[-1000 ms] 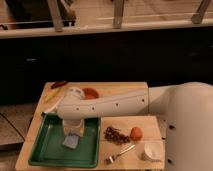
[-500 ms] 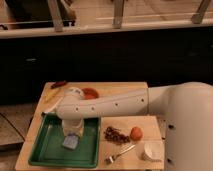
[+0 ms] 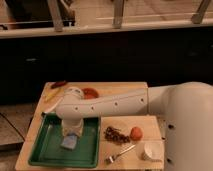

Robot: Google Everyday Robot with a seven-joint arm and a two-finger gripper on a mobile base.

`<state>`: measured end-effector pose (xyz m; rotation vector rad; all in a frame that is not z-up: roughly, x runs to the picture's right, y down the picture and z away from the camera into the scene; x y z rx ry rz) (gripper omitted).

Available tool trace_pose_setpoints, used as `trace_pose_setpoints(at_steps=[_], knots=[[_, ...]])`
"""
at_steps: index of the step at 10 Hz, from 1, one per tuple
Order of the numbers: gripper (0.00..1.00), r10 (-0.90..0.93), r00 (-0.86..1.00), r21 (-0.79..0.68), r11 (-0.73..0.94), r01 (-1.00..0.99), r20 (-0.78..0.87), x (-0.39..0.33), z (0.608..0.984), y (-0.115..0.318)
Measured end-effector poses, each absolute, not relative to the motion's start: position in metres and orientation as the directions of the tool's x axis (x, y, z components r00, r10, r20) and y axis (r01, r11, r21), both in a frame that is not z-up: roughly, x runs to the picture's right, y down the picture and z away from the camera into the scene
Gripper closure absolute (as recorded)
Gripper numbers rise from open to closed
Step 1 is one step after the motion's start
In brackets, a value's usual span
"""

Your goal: Place sponge in tray

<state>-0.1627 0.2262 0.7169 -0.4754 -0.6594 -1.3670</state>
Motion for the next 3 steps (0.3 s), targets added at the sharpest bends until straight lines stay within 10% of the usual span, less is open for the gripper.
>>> trace_pose_setpoints(at_steps=[3], knots=[[0.51,-0.734,0.047,0.079,0.136,0.988,0.678,-0.1629,0.7163,0.2262]])
